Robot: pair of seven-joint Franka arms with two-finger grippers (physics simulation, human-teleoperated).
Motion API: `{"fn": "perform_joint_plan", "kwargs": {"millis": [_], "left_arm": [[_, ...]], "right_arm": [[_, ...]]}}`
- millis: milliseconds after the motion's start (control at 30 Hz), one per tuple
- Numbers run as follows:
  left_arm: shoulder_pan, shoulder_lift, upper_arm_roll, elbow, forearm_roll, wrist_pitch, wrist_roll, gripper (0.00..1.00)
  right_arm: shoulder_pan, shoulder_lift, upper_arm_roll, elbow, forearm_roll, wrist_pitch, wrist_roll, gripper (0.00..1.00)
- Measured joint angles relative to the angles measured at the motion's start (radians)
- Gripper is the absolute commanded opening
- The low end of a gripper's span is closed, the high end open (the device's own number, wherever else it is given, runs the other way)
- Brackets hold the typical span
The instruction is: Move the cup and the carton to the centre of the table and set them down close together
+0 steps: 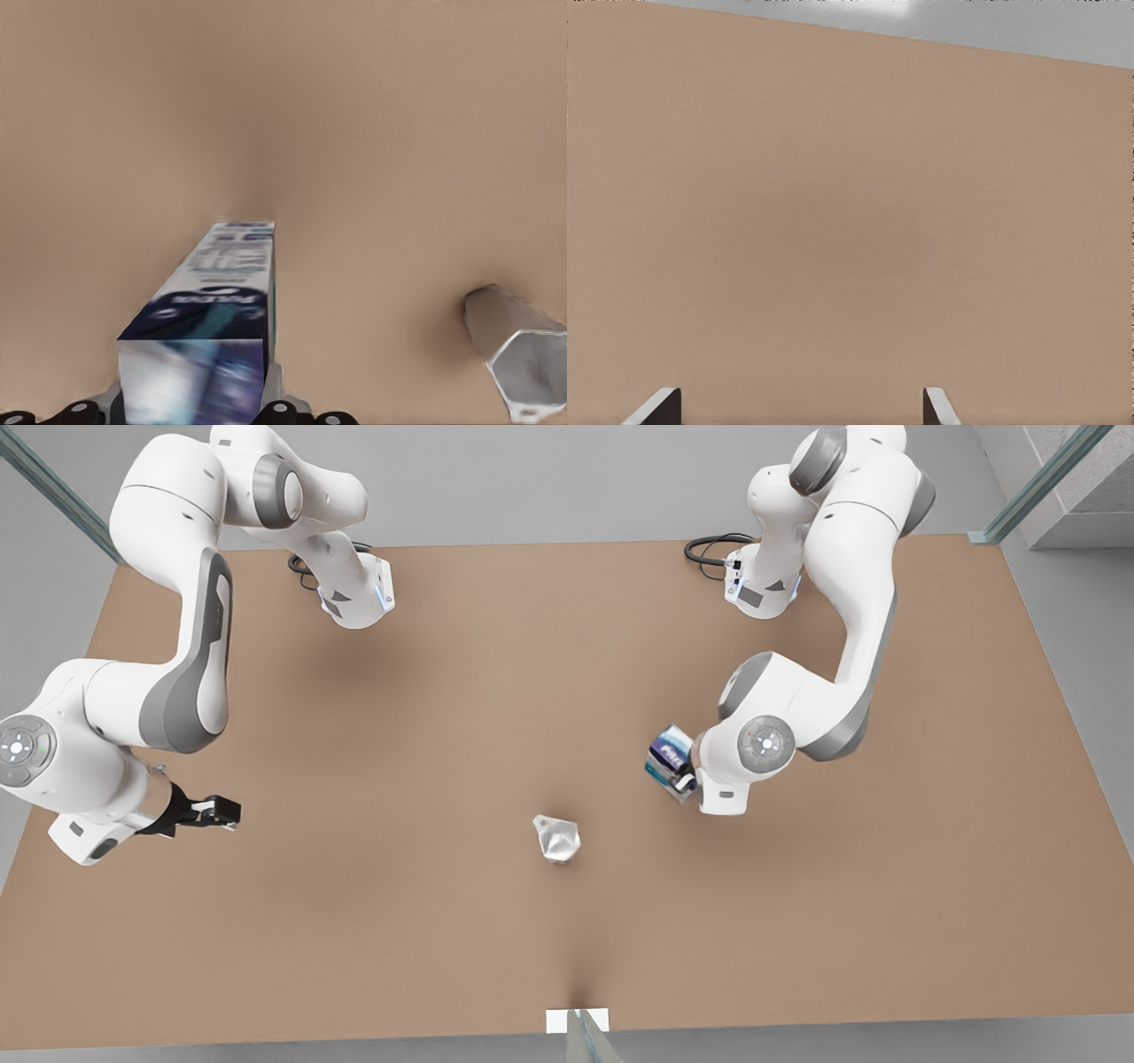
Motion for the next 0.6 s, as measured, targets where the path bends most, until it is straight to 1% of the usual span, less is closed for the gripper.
{"fn": "perform_joint_plan", "kwargs": {"millis": [33,167,300,433,600], "left_arm": [[-0.017,0.001,-0.014,0.0,-0.013,0.004,-0.07,0.63],[-0.114,0.016,-0.013,0.002,-0.04,0.055,-0.277,0.63],[-0.209,0.093,-0.002,0.068,-0.038,0.162,-0.485,0.63],[-0.264,0.147,-0.002,0.124,-0.009,0.187,-0.612,0.63],[-0.288,0.174,-0.002,0.122,0.015,0.231,-0.685,0.63]], "right_arm": [[-0.001,0.0,0.0,0.001,0.0,0.0,0.0,1.0],[-0.017,0.002,0.001,0.002,-0.001,0.0,-0.002,1.0],[-0.017,0.003,0.001,0.002,-0.002,0.0,0.0,1.0],[-0.017,0.002,0.001,0.002,-0.002,0.0,0.0,1.0],[-0.017,0.003,0.001,0.002,-0.002,0.002,0.002,1.0]]}}
